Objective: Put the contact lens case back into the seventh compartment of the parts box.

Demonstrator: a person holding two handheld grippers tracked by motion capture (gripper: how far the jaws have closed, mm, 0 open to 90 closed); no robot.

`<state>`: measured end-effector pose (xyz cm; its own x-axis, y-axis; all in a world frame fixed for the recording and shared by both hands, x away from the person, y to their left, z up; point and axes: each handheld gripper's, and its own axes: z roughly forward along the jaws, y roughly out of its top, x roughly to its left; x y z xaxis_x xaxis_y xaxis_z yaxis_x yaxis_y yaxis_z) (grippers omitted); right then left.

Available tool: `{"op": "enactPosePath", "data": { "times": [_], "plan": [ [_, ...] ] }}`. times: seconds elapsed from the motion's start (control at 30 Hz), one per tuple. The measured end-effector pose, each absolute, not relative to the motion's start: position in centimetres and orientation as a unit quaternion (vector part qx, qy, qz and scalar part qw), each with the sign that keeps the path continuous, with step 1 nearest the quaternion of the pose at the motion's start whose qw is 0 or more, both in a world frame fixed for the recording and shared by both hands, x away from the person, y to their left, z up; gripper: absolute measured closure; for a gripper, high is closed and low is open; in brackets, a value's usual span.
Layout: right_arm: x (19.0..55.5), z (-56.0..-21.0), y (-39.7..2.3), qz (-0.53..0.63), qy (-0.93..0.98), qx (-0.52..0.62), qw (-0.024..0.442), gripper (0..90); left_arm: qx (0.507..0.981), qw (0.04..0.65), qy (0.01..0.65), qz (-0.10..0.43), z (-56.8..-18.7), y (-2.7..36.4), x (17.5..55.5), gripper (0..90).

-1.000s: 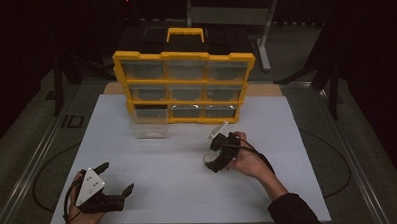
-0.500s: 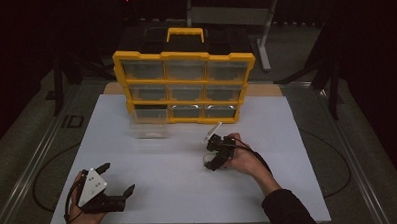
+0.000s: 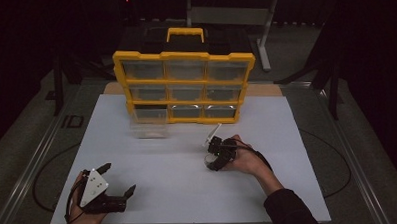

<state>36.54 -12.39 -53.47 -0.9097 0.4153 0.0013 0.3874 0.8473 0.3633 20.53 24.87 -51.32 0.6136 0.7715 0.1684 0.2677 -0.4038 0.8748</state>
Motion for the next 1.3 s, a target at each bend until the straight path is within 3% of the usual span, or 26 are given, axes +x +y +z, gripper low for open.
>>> {"op": "enactPosePath", "data": {
  "times": [0.2, 0.23, 0.97, 1.3],
  "plan": [
    [36.4, -53.4, -12.5, 0.175, 0.961, 0.211, 0.036, 44.6, 0.788, 0.433, 0.328, 0.290, -51.4, 24.7, 20.5, 0.3],
    [36.4, -53.3, -12.5, 0.173, 0.962, 0.208, 0.038, 48.6, 0.788, 0.433, 0.328, 0.290, -51.4, 24.7, 20.5, 0.3],
    [36.5, -51.9, -13.8, 0.182, 0.942, 0.279, 0.033, 48.9, 0.788, 0.431, 0.328, 0.292, -51.4, 24.7, 20.5, 0.3],
    [37.0, -49.4, -13.2, 0.185, 0.939, 0.285, 0.046, 48.8, 0.786, 0.434, 0.329, 0.293, -51.3, 24.9, 20.5, 0.3]
  ]
}}
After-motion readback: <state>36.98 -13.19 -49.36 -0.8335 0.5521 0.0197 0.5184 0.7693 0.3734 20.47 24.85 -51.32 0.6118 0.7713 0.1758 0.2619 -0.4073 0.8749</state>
